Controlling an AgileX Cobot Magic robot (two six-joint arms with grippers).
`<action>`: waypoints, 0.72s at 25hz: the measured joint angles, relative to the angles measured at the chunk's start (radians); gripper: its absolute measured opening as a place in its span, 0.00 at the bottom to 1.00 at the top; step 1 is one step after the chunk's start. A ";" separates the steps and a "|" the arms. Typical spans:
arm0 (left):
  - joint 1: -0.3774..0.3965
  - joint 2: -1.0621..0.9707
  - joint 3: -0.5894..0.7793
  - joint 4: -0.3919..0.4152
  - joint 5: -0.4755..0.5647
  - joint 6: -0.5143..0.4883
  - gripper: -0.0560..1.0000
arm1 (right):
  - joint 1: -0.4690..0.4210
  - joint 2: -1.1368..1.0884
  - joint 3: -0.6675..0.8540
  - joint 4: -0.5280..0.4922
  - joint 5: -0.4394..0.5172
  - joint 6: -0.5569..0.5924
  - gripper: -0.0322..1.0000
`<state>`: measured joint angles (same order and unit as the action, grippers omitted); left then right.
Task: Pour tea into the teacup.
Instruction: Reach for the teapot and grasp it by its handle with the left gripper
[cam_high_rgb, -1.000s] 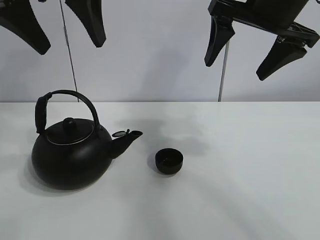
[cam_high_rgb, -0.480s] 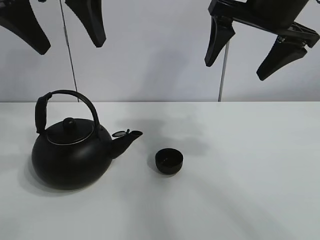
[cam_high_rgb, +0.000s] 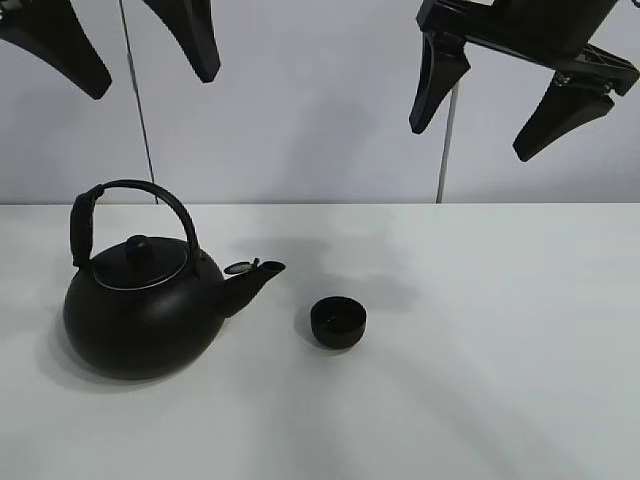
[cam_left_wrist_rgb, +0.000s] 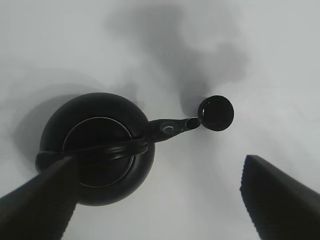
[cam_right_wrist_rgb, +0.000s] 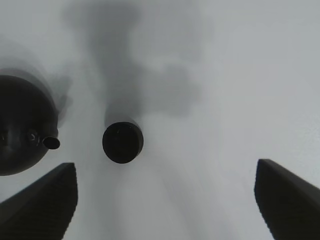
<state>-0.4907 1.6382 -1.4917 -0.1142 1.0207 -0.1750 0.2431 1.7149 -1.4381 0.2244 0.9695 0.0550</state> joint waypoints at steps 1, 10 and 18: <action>0.000 0.000 0.000 0.000 0.000 0.000 0.65 | 0.000 0.000 0.000 0.000 0.000 0.000 0.67; 0.000 -0.003 0.000 0.026 -0.046 0.016 0.65 | 0.000 0.000 0.000 0.000 0.000 0.000 0.67; 0.000 -0.149 0.125 0.140 -0.252 0.021 0.65 | 0.000 0.000 0.000 0.000 -0.009 0.000 0.67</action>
<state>-0.4907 1.4896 -1.3670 0.0255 0.7689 -0.1539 0.2431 1.7149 -1.4381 0.2244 0.9605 0.0550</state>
